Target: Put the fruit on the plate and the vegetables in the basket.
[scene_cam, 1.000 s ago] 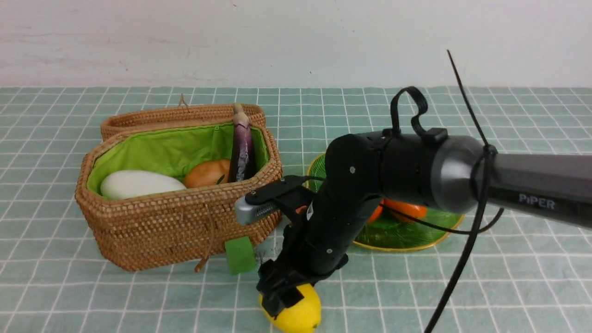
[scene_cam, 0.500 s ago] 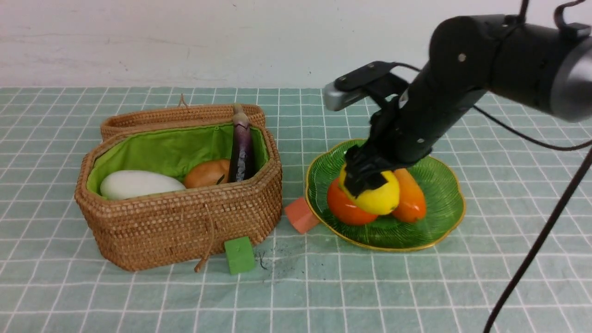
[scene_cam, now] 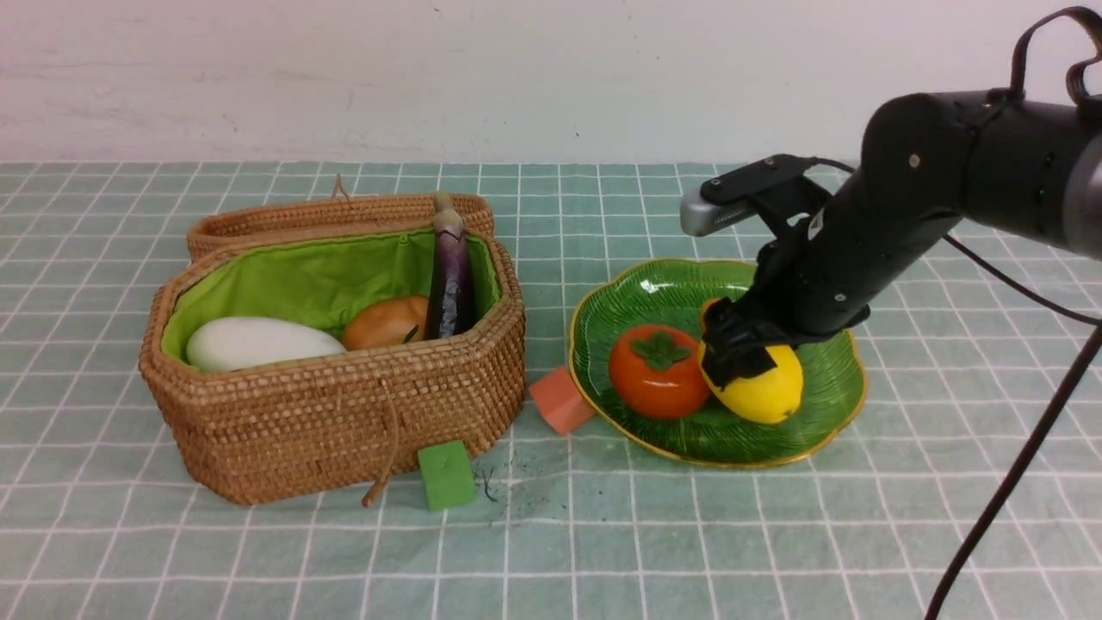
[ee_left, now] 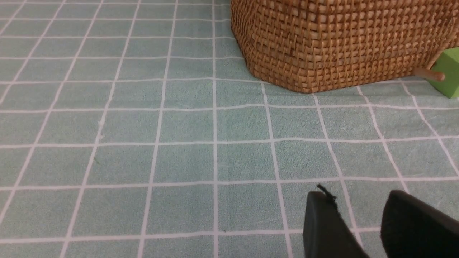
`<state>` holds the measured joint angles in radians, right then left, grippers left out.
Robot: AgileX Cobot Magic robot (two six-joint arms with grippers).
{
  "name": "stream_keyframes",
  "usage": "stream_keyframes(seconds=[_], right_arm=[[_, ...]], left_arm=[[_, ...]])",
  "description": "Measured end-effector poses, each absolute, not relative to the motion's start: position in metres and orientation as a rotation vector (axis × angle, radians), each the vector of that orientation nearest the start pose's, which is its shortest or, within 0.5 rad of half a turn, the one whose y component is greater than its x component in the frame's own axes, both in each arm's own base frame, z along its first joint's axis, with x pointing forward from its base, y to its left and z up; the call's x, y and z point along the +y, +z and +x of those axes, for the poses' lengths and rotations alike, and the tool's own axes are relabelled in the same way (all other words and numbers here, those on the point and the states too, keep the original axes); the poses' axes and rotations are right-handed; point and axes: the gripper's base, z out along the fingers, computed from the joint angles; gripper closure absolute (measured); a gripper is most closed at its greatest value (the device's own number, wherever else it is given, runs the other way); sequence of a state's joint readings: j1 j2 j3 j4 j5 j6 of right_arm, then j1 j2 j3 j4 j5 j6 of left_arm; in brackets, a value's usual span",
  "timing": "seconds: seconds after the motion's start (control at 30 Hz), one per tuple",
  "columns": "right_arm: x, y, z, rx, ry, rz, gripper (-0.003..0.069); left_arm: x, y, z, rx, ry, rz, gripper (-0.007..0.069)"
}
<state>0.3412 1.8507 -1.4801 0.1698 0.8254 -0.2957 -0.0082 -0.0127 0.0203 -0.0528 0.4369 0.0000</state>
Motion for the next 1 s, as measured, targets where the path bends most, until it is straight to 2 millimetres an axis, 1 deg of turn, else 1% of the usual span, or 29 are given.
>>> stream_keyframes(seconds=[0.1, 0.13, 0.2, 0.33, 0.37, 0.4, 0.43, 0.47, 0.5, 0.53, 0.57, 0.6, 0.67, 0.7, 0.8, 0.83, 0.87, 0.93, 1.0], right_arm=[[0.144, 0.262, 0.372, 2.570, 0.217, -0.727, -0.0018], [0.143, 0.268, 0.369, 2.566, 0.218, -0.724, -0.0018], [0.139, 0.290, 0.358, 2.544, 0.227, -0.696, -0.0001], [0.130, 0.331, 0.331, 2.519, 0.261, -0.612, 0.0077], [0.130, 0.333, 0.329, 2.525, 0.263, -0.611, 0.0091], [0.127, 0.344, 0.319, 2.524, 0.272, -0.593, 0.0122], [0.120, 0.363, 0.299, 2.540, 0.284, -0.574, 0.0214], [0.119, 0.364, 0.296, 2.550, 0.284, -0.576, 0.0239], [0.112, 0.380, 0.279, 2.553, 0.276, -0.559, 0.0337], [0.111, 0.381, 0.277, 2.546, 0.270, -0.560, 0.0351], [0.102, 0.395, 0.260, 2.549, 0.236, -0.548, 0.0491], [0.097, 0.401, 0.252, 2.540, 0.207, -0.547, 0.0566], [0.090, 0.411, 0.240, 2.521, 0.178, -0.537, 0.0650], [0.088, 0.416, 0.234, 2.507, 0.171, -0.529, 0.0667], [0.082, 0.428, 0.220, 2.463, 0.172, -0.519, 0.0676], [0.082, 0.429, 0.219, 2.460, 0.172, -0.519, 0.0676], [0.080, 0.433, 0.213, 2.443, 0.175, -0.516, 0.0676], [0.078, 0.437, 0.208, 2.430, 0.176, -0.513, 0.0676], [0.077, 0.438, 0.205, 2.423, 0.176, -0.512, 0.0676]], left_arm=[[-0.002, 0.168, 0.051, 1.928, -0.059, -0.023, 0.0386], [-0.002, 0.168, 0.051, 1.928, -0.059, -0.023, 0.0386], [-0.002, 0.168, 0.051, 1.928, -0.059, -0.023, 0.0386], [-0.002, 0.168, 0.051, 1.928, -0.059, -0.023, 0.0386], [-0.002, 0.168, 0.051, 1.928, -0.059, -0.023, 0.0386], [-0.002, 0.168, 0.051, 1.928, -0.059, -0.023, 0.0386], [-0.002, 0.168, 0.051, 1.928, -0.059, -0.023, 0.0386], [-0.002, 0.168, 0.051, 1.928, -0.059, -0.023, 0.0386], [-0.002, 0.168, 0.051, 1.928, -0.059, -0.023, 0.0386], [-0.002, 0.168, 0.051, 1.928, -0.059, -0.023, 0.0386], [-0.002, 0.168, 0.051, 1.928, -0.059, -0.023, 0.0386], [-0.002, 0.168, 0.051, 1.928, -0.059, -0.023, 0.0386], [-0.002, 0.168, 0.051, 1.928, -0.059, -0.023, 0.0386], [-0.002, 0.168, 0.051, 1.928, -0.059, -0.023, 0.0386], [-0.002, 0.168, 0.051, 1.928, -0.059, -0.023, 0.0386], [-0.002, 0.168, 0.051, 1.928, -0.059, -0.023, 0.0386], [-0.002, 0.168, 0.051, 1.928, -0.059, -0.023, 0.0386], [-0.002, 0.168, 0.051, 1.928, -0.059, -0.023, 0.0386], [-0.002, 0.168, 0.051, 1.928, -0.059, -0.023, 0.0386]])
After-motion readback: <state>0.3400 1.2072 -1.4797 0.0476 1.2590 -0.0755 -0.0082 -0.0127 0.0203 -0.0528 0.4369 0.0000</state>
